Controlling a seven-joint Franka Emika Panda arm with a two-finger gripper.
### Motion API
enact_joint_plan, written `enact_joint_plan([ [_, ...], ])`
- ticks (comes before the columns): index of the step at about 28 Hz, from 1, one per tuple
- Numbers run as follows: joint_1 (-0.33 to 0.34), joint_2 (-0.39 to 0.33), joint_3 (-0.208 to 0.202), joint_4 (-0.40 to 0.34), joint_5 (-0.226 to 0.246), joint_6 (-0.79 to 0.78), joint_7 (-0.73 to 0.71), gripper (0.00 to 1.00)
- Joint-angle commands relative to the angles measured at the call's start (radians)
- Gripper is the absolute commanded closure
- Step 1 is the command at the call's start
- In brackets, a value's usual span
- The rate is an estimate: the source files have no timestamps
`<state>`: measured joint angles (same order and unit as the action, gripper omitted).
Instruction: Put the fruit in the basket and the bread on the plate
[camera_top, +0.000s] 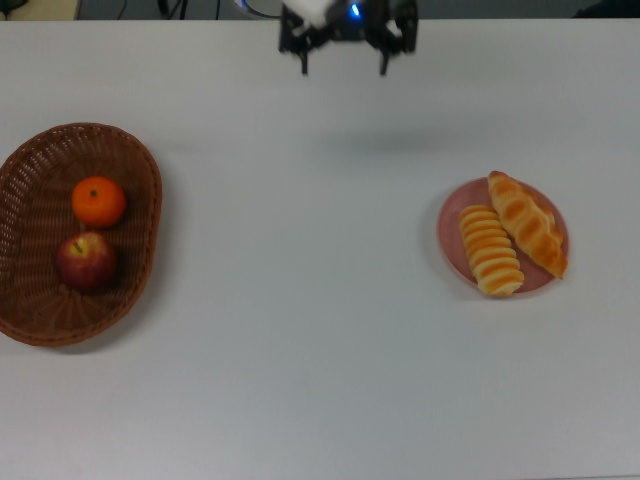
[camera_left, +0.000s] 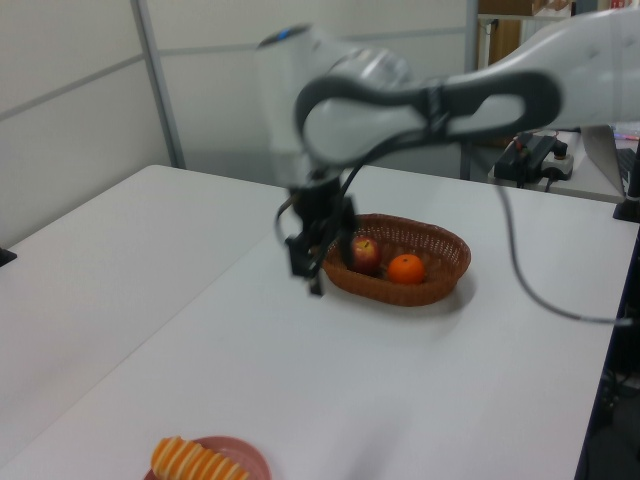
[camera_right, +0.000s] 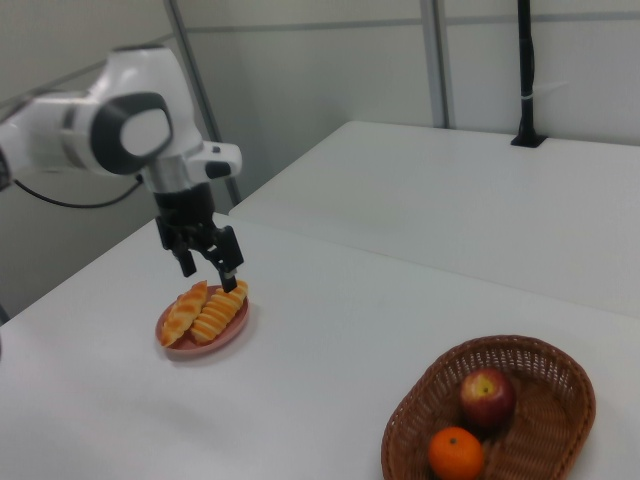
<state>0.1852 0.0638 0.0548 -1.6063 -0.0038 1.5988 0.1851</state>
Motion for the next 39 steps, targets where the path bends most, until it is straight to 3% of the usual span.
enact_joint_plan([
  [1,-0.049,-0.15,-0.001,-0.159,0.015,0.01,-0.021,0.0],
  [7,-0.081,-0.17,-0.003,-0.161,-0.022,0.013,-0.049,0.0],
  [14,-0.122,-0.15,-0.003,-0.152,-0.021,0.092,-0.032,0.0],
  [39,-0.135,-0.125,-0.003,-0.116,-0.022,0.069,-0.044,0.0],
])
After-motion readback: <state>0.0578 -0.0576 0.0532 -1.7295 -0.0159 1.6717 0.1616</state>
